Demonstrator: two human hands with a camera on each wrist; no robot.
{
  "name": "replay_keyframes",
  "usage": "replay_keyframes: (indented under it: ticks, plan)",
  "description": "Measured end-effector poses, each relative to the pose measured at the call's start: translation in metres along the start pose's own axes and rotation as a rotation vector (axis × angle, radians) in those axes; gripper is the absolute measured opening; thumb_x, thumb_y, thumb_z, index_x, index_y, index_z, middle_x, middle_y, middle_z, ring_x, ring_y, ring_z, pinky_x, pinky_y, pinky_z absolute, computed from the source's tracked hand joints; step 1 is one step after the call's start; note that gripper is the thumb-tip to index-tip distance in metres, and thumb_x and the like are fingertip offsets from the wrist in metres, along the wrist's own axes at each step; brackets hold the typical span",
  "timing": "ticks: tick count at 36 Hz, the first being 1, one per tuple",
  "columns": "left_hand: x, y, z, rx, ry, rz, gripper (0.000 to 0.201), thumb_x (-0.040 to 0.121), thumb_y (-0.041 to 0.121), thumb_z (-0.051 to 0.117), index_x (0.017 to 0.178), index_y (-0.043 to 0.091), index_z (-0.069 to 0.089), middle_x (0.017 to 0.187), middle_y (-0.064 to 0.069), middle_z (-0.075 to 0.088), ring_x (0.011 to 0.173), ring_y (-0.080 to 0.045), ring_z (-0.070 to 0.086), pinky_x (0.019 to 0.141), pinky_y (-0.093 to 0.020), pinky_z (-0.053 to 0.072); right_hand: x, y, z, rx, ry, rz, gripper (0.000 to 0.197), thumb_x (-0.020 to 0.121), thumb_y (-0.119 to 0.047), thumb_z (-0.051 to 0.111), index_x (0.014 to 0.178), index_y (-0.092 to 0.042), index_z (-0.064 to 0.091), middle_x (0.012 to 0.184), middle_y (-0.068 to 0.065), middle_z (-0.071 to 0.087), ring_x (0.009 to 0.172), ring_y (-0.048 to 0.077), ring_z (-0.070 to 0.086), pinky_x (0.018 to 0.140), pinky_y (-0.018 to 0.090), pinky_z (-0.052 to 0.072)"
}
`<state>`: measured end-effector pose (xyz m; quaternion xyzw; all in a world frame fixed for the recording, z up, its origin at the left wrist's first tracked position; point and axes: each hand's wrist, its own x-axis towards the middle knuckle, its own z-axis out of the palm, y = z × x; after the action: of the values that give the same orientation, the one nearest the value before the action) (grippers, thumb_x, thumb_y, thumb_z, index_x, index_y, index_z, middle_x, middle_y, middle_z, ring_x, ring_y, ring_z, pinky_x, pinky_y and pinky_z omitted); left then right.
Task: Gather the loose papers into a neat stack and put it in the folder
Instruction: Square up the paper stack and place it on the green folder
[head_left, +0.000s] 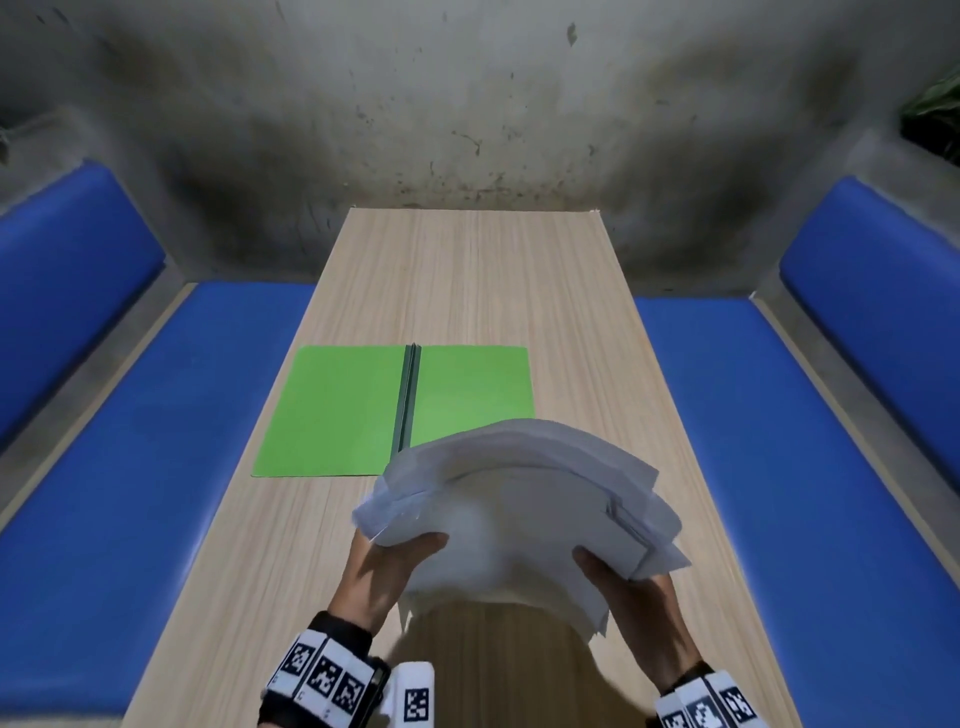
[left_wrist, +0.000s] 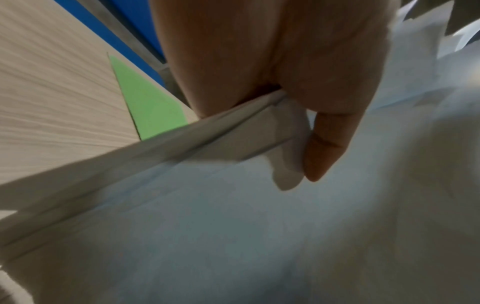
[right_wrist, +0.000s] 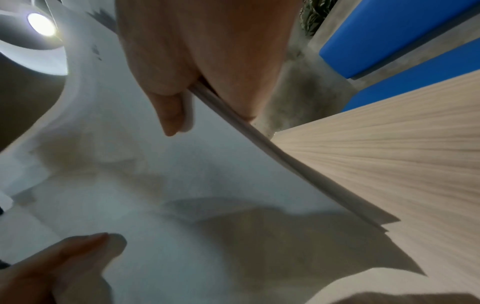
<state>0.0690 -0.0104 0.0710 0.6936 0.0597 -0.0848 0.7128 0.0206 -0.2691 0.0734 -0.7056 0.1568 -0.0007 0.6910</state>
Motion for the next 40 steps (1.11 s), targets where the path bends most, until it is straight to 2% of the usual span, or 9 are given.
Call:
replay_keyframes:
  ticks: [3,8,11,17,21,26,31,36,40]
  plan:
    - [-0.008,0.010,-0.006,-0.044,-0.043,0.074,0.048,0.069,-0.009,0.077,0.105,0.021,0.067,0.095,-0.004,0.074,0.087,-0.016,0.070,0.067,-0.030,0.059,-0.007,-0.008,-0.007,0.024,-0.006,-0.033,0.036,0.078,-0.004,0.074,0.100,-0.032,0.066,0.086,-0.006,0.076,0.079,0.006,0.070,0.060,0.022,0.056]
    - [-0.006,-0.006,-0.017,-0.077,-0.079,-0.029,0.057,0.038,0.015,0.082,0.092,0.006,0.067,0.082,-0.006,0.074,0.080,-0.019,0.071,0.065,-0.026,0.058,-0.006,-0.016,-0.017,0.030,-0.195,-0.037,0.039,0.071,-0.007,0.074,0.108,-0.015,0.068,0.101,0.009,0.075,0.094,0.019,0.070,0.078,0.032,0.055]
    - [0.001,-0.017,-0.019,-0.042,-0.083,-0.120,0.083,0.032,0.023,0.092,0.106,-0.002,0.063,0.096,-0.011,0.075,0.098,-0.030,0.069,0.069,-0.027,0.059,-0.002,-0.015,-0.014,-0.025,-0.248,-0.009,0.044,0.075,-0.003,0.074,0.114,-0.021,0.063,0.105,0.003,0.074,0.098,0.018,0.069,0.081,0.031,0.057]
    - [0.002,0.004,-0.007,-0.071,-0.127,-0.067,0.058,0.064,0.008,0.087,0.118,0.011,0.064,0.110,-0.012,0.073,0.101,-0.028,0.070,0.072,-0.027,0.059,-0.003,-0.020,-0.004,-0.016,-0.152,-0.021,0.035,0.084,-0.003,0.067,0.112,-0.024,0.065,0.103,-0.001,0.075,0.095,0.014,0.070,0.078,0.029,0.057]
    - [-0.005,0.021,-0.011,-0.078,-0.137,0.001,0.057,0.064,0.011,0.083,0.117,0.016,0.063,0.106,-0.009,0.073,0.096,-0.021,0.071,0.074,-0.034,0.061,-0.010,-0.025,-0.009,0.005,-0.068,-0.026,0.035,0.081,-0.005,0.072,0.103,-0.030,0.065,0.093,-0.013,0.075,0.083,0.004,0.069,0.068,0.024,0.054]
    - [-0.003,0.006,-0.021,-0.070,-0.161,-0.052,0.069,0.047,0.022,0.092,0.109,0.005,0.069,0.098,-0.015,0.076,0.094,-0.031,0.071,0.073,-0.033,0.060,-0.014,-0.028,-0.019,0.011,-0.181,-0.026,0.035,0.075,0.007,0.071,0.090,-0.024,0.077,0.089,0.002,0.076,0.080,0.009,0.070,0.070,0.025,0.056]
    - [-0.001,0.004,-0.010,-0.073,-0.173,-0.073,0.053,0.059,-0.001,0.077,0.108,0.016,0.069,0.100,-0.013,0.074,0.092,-0.027,0.070,0.069,-0.032,0.059,-0.007,-0.019,-0.018,0.010,-0.223,0.030,0.043,0.075,-0.006,0.078,0.112,-0.024,0.066,0.104,0.003,0.074,0.096,0.016,0.069,0.076,0.028,0.057]
    - [-0.003,0.022,0.005,-0.033,-0.168,-0.020,0.042,0.077,-0.016,0.065,0.103,0.016,0.069,0.090,0.000,0.078,0.083,-0.013,0.072,0.066,-0.022,0.056,-0.005,-0.023,-0.010,-0.004,-0.155,-0.002,0.034,0.084,-0.001,0.067,0.108,-0.026,0.066,0.099,-0.004,0.076,0.089,0.010,0.070,0.071,0.024,0.056]
    - [-0.004,0.024,-0.001,-0.069,-0.107,0.061,0.044,0.068,0.003,0.082,0.107,0.019,0.070,0.101,-0.008,0.075,0.092,-0.021,0.071,0.075,-0.036,0.057,-0.011,-0.031,-0.015,0.025,-0.050,-0.059,0.031,0.081,0.001,0.070,0.091,-0.028,0.070,0.083,-0.008,0.076,0.072,0.001,0.068,0.063,0.024,0.056]
